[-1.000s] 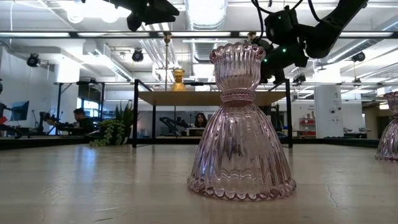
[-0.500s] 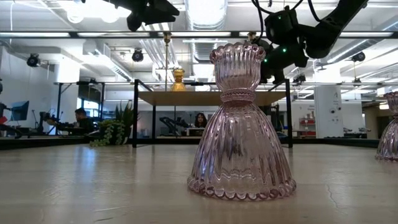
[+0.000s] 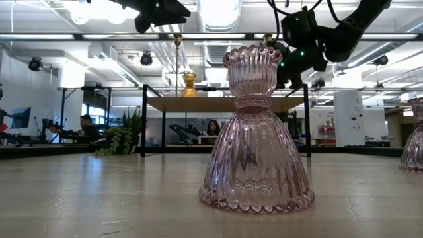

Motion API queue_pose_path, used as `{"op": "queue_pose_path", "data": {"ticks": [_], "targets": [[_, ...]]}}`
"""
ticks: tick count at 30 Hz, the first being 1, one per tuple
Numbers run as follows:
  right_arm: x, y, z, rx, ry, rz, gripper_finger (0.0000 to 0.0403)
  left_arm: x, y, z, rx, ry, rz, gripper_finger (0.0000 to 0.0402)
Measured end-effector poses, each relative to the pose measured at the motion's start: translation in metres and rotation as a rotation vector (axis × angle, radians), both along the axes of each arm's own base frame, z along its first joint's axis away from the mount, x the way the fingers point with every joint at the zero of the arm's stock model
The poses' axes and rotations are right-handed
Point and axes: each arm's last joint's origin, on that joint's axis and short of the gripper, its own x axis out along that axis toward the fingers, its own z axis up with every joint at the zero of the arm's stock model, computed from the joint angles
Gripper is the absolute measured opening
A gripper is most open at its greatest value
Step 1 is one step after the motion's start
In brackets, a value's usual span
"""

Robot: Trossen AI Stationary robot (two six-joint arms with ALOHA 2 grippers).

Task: Pick & Place candle stick holders
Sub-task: Put the orange glass candle holder on the shelf, then put the top right pink glass candle holder on the shelf

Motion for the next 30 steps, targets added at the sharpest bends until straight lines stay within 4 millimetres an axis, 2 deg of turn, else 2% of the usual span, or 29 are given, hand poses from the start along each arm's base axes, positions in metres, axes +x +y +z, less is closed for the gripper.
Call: {"op": "queue_pose_path", "data": {"ticks": [10,25,30], "targets": [[0.0,-0.001,0.0,-0.009,0.019,0.0,0.0224,0.0,0.0,0.0,0.0,0.0,0.0,0.014],[-0.009,0.004,0.011,0.0,0.051,0.007,0.0253,0.0,0.0,0.0,0.0,0.001,0.0,0.014],[-0.014,0.008,0.019,0.017,0.04,0.066,0.0261,0.0,0.0,0.0,0.0,0.001,0.0,0.014]]}}
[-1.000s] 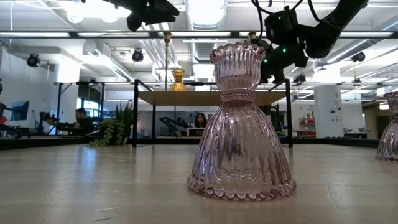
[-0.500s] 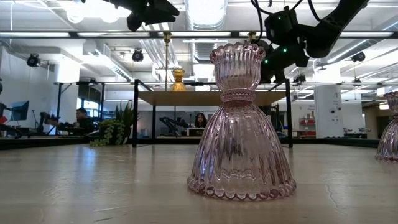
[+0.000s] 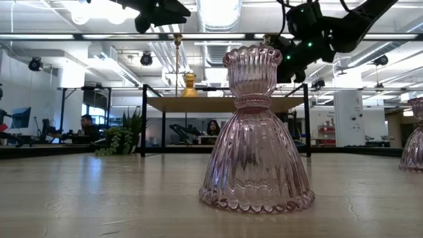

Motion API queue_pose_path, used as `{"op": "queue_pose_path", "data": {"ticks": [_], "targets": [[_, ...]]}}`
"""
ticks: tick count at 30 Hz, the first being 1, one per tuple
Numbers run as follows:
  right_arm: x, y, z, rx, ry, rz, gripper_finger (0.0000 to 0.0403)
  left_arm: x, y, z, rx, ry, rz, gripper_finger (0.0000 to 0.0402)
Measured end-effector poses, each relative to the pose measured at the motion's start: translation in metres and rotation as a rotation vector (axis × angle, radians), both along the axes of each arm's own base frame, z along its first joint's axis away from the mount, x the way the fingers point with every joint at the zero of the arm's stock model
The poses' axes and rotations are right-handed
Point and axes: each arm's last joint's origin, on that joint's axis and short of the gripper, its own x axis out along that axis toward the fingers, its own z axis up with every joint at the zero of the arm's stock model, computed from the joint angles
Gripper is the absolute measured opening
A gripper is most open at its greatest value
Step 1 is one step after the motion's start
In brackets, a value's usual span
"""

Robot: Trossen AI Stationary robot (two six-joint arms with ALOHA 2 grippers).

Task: Pick & Place candle stick holders
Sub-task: Put the top right pink glass candle holder on the shelf

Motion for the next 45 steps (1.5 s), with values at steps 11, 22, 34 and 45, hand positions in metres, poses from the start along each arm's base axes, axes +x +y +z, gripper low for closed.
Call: {"op": "queue_pose_path", "data": {"ticks": [11,22,34,45], "targets": [[-0.023,0.025,0.018,0.077,0.104,0.092,0.025,0.0,0.0,0.0,0.006,0.003,0.0,0.014],[-0.061,0.079,0.049,0.161,0.082,0.389,0.0226,0.0,-0.001,-0.005,0.027,0.067,-0.045,0.014],[-0.086,0.116,0.063,0.244,0.047,0.852,0.0126,-0.001,-0.003,-0.015,0.015,0.172,-0.122,0.014],[-0.105,0.129,0.076,0.385,-0.083,1.112,0.001,0.0,-0.004,-0.015,0.036,0.18,-0.125,0.014]]}}
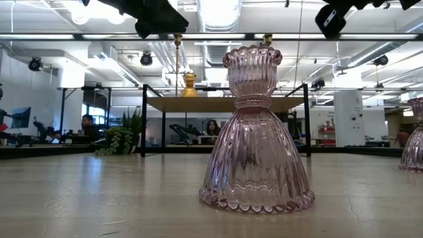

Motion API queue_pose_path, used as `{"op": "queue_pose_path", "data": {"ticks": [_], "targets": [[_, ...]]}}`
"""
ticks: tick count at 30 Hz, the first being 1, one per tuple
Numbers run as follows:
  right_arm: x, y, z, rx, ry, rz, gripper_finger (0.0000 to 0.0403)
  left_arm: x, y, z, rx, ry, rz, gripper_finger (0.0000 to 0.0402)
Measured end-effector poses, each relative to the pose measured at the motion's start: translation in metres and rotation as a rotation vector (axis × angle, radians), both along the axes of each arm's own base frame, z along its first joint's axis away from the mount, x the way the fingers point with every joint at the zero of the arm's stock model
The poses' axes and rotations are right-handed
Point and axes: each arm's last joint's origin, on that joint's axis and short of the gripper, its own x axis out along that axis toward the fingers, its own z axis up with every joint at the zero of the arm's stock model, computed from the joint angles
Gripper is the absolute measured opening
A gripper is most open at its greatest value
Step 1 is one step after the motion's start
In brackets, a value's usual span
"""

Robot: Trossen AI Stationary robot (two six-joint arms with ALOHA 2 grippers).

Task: Pick & Place candle stick holders
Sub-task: Put the top right pink glass candle holder on the shelf

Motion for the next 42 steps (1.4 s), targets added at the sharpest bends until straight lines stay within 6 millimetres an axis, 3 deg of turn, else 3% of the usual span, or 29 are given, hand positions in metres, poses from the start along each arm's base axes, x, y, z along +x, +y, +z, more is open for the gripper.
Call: {"op": "queue_pose_path", "data": {"ticks": [30,35,42], "targets": [[0.003,-0.001,-0.002,-0.007,0.015,-0.004,0.0008,-0.001,0.0,-0.001,-0.014,0.017,-0.004,0.014],[0.003,-0.001,-0.002,-0.007,0.015,-0.004,0.0008,-0.003,-0.007,-0.012,-0.081,0.116,-0.151,0.014],[0.003,-0.001,-0.002,-0.007,0.015,-0.004,0.0008,0.003,-0.027,-0.014,-0.139,0.123,-0.354,0.014]]}}
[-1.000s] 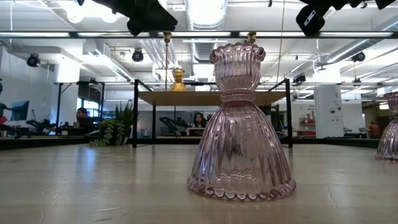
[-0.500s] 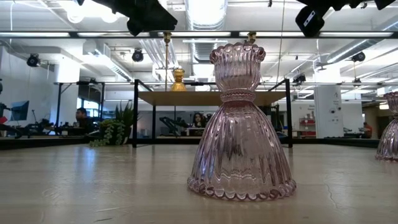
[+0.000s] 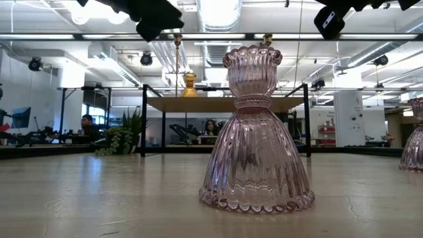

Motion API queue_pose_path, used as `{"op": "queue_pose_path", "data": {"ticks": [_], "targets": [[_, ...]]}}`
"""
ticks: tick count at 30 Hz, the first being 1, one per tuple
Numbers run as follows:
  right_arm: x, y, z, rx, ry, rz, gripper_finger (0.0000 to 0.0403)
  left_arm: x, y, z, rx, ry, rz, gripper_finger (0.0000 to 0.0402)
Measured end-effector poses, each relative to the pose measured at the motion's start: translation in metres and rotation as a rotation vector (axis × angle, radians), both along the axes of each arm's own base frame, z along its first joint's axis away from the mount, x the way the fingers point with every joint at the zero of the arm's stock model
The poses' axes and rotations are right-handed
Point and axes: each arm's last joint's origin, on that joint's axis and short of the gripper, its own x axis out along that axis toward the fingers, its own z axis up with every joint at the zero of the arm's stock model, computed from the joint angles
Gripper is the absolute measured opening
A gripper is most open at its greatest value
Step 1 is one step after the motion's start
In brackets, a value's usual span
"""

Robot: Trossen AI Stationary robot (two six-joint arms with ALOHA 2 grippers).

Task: Pick & Place candle stick holders
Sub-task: Put the top right pink glass candle holder on the shelf

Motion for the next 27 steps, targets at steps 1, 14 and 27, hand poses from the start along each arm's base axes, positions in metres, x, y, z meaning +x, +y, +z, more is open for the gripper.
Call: {"op": "queue_pose_path", "data": {"ticks": [1,14,27], "targets": [[0.0,0.0,0.0,0.0,0.0,0.0,0.0008,0.001,-0.003,-0.001,0.0,0.005,-0.014,0.014],[0.0,0.0,0.0,0.0,0.0,0.0,0.0008,-0.01,-0.025,-0.005,-0.174,0.167,-0.01,0.0139],[0.0,0.0,0.003,-0.001,-0.028,-0.002,0.0008,-0.066,-0.049,0.0,-0.182,0.197,0.199,0.0138]]}}
